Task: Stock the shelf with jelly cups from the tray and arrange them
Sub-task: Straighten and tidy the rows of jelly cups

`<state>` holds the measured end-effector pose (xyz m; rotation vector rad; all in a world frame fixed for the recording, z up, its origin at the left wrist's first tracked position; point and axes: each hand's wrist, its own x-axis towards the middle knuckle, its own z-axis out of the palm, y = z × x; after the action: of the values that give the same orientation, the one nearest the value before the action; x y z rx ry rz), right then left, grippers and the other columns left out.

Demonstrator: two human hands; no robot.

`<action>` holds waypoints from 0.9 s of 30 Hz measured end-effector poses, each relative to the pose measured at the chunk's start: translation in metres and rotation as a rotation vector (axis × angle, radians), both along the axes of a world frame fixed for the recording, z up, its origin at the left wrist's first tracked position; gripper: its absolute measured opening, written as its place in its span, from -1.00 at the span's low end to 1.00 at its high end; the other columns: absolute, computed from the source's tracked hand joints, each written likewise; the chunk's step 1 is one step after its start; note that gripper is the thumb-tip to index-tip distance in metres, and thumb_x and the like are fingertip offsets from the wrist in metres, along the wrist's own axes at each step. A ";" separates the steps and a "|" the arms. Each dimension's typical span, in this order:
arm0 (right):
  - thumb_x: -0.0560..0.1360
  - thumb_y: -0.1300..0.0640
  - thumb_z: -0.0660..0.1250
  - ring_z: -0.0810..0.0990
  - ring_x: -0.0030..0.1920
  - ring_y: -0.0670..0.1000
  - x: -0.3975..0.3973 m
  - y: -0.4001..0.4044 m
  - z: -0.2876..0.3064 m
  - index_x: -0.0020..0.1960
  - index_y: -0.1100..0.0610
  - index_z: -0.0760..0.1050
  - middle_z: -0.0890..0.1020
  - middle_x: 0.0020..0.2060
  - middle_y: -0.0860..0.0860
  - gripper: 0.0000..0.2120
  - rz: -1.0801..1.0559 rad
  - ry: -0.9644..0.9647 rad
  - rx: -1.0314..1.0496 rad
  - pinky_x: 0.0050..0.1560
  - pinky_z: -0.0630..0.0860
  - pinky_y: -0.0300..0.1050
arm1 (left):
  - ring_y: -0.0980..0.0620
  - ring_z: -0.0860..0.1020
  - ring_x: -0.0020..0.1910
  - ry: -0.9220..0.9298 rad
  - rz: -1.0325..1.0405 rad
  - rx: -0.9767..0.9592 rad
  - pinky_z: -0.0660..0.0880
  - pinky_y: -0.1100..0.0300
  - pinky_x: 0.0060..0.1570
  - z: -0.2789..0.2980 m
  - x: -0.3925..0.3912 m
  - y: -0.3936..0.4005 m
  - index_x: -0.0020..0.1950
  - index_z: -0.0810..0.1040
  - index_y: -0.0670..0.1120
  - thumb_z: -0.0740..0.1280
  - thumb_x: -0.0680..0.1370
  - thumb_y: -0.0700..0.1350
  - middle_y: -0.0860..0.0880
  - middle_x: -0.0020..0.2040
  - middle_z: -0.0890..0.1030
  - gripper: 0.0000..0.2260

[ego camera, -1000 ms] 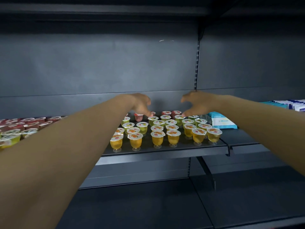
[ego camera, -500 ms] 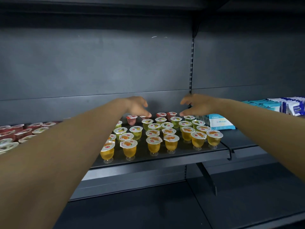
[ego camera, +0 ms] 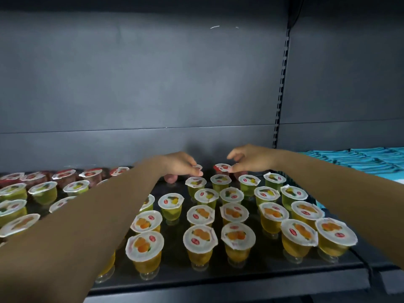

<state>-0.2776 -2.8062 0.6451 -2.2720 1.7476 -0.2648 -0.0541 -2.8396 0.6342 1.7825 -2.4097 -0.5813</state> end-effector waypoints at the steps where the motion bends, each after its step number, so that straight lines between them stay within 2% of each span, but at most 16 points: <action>1: 0.54 -0.06 0.31 0.43 0.32 0.04 0.000 -0.010 -0.005 0.39 0.06 0.35 0.45 0.34 0.00 -0.53 0.017 0.003 0.015 0.31 0.33 -0.09 | 0.03 0.33 -0.45 0.011 0.005 0.021 0.34 0.15 -0.31 -0.005 -0.001 -0.007 0.33 0.45 -0.01 0.31 0.52 0.13 -0.01 -0.44 0.41 -0.58; 3: 0.51 -0.04 0.35 0.45 0.30 0.02 0.000 -0.027 -0.016 0.37 0.04 0.38 0.48 0.31 -0.01 -0.54 0.049 -0.015 0.039 0.30 0.36 -0.08 | 0.06 0.29 -0.45 0.013 0.000 0.043 0.29 0.15 -0.34 -0.014 -0.005 -0.017 0.36 0.42 0.04 0.35 0.48 0.17 -0.03 -0.34 0.48 -0.52; 4: 0.51 -0.02 0.36 0.44 0.31 0.01 0.001 -0.032 -0.021 0.37 0.04 0.38 0.47 0.32 -0.02 -0.53 0.064 -0.035 0.049 0.30 0.36 -0.09 | 0.06 0.37 -0.38 0.015 -0.012 0.049 0.34 0.16 -0.27 -0.017 -0.007 -0.020 0.37 0.42 0.05 0.36 0.47 0.18 -0.02 -0.17 0.56 -0.50; 6: 0.50 0.00 0.37 0.44 0.31 -0.01 0.003 -0.039 -0.029 0.38 0.05 0.38 0.46 0.32 -0.05 -0.52 0.093 -0.073 0.068 0.23 0.36 -0.16 | 0.05 0.51 -0.01 0.009 -0.045 0.069 0.43 0.16 -0.02 -0.022 -0.010 -0.021 0.37 0.44 0.03 0.36 0.48 0.15 0.04 0.17 0.53 -0.52; 7: 0.50 0.01 0.38 0.44 0.31 -0.02 0.003 -0.041 -0.032 0.39 0.05 0.38 0.46 0.32 -0.05 -0.51 0.105 -0.087 0.080 0.19 0.36 -0.19 | 0.03 0.50 0.13 0.002 -0.057 0.071 0.44 0.17 0.06 -0.024 -0.011 -0.021 0.36 0.46 0.02 0.36 0.49 0.13 0.05 0.25 0.51 -0.53; 10: 0.49 0.03 0.39 0.45 0.31 -0.03 0.005 -0.044 -0.037 0.41 0.05 0.36 0.46 0.35 -0.06 -0.47 0.130 -0.097 0.103 0.17 0.38 -0.20 | 0.00 0.50 0.18 -0.015 -0.075 0.045 0.47 0.16 0.15 -0.028 -0.011 -0.018 0.32 0.49 0.00 0.39 0.48 0.08 0.03 0.26 0.53 -0.57; 13: 0.49 0.09 0.40 0.46 0.30 -0.02 0.006 -0.044 -0.039 0.41 0.08 0.37 0.46 0.35 -0.03 -0.48 0.141 -0.091 0.097 0.23 0.41 -0.15 | -0.01 0.49 0.21 -0.026 -0.085 0.010 0.45 0.05 0.25 -0.030 -0.010 -0.019 0.33 0.50 0.00 0.40 0.47 0.09 0.02 0.27 0.53 -0.55; 18: 0.48 0.16 0.41 0.44 0.34 0.00 0.010 -0.044 -0.042 0.38 0.12 0.42 0.46 0.36 -0.01 -0.51 0.130 -0.036 0.049 0.22 0.39 -0.15 | -0.03 0.49 0.21 -0.019 -0.070 0.001 0.45 0.01 0.25 -0.031 -0.009 -0.023 0.31 0.52 0.00 0.42 0.46 0.06 0.00 0.28 0.53 -0.57; 21: 0.48 0.15 0.41 0.49 0.26 0.01 0.015 -0.046 -0.042 0.32 0.12 0.49 0.51 0.30 -0.01 -0.58 0.137 -0.012 0.032 0.15 0.43 -0.16 | -0.04 0.48 0.21 -0.011 -0.054 0.008 0.46 0.02 0.24 -0.031 -0.006 -0.026 0.29 0.53 0.01 0.42 0.46 0.05 -0.01 0.28 0.53 -0.59; 24: 0.48 0.16 0.41 0.56 0.17 0.06 0.022 -0.048 -0.040 0.23 0.16 0.54 0.58 0.20 0.05 -0.67 0.141 0.003 0.060 0.17 0.51 -0.05 | -0.04 0.46 0.23 -0.024 -0.041 0.017 0.43 0.13 0.18 -0.029 0.003 -0.027 0.29 0.53 0.01 0.40 0.49 0.02 -0.02 0.29 0.52 -0.62; 27: 0.48 0.15 0.40 0.56 0.16 0.16 0.033 -0.051 -0.038 0.17 0.24 0.55 0.60 0.13 0.16 -0.70 0.148 0.019 0.074 0.22 0.49 0.12 | -0.05 0.41 0.30 -0.046 0.002 0.008 0.33 0.17 0.15 -0.027 0.017 -0.029 0.31 0.51 -0.01 0.37 0.51 0.00 -0.01 0.34 0.47 -0.62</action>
<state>-0.2444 -2.8569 0.6073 -2.3424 1.5613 -0.1469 -0.0373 -2.8686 0.6072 1.8206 -2.4380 -0.5568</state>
